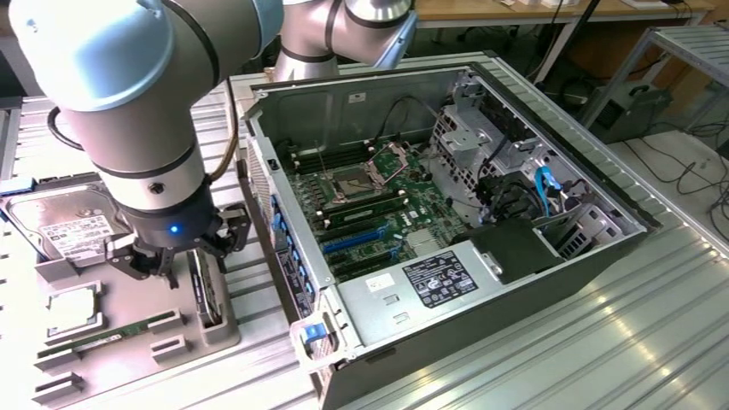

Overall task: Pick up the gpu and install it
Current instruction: 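Pick up the gpu and move the gpu toward the slot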

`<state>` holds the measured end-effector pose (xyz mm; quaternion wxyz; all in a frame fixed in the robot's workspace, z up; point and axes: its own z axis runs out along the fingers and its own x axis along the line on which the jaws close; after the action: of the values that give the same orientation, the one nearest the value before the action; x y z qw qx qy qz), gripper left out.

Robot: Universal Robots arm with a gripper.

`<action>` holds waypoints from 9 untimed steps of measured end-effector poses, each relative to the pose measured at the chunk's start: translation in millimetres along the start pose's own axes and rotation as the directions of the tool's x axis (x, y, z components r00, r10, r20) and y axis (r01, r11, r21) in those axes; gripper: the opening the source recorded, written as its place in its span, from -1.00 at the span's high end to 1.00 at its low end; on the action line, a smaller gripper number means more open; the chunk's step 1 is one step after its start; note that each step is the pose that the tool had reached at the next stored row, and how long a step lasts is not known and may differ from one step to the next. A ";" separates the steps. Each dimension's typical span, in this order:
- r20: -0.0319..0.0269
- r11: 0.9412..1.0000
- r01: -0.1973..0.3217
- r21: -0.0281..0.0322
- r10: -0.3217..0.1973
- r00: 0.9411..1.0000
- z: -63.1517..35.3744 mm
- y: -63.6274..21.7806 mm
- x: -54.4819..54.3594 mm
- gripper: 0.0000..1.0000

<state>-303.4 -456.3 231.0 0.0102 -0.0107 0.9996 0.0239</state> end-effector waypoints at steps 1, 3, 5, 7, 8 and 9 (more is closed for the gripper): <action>0.000 1.000 0.000 0.000 0.000 1.000 0.7 -0.1 0.0 -0.20; 0.000 1.000 0.000 0.000 0.000 1.000 0.7 0.0 0.0 -0.20; 0.000 1.000 0.000 0.000 0.000 1.000 0.7 0.0 0.0 -0.20; 0.000 1.000 0.000 0.000 0.000 1.000 0.8 0.0 0.0 -0.20; 0.000 1.000 0.000 0.000 0.000 1.000 0.9 -0.1 0.1 -0.20; 0.000 1.000 0.000 0.000 0.000 1.000 1.5 -0.1 0.0 -0.20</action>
<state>-303.4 -456.3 229.5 0.0102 -0.0107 0.9996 0.0240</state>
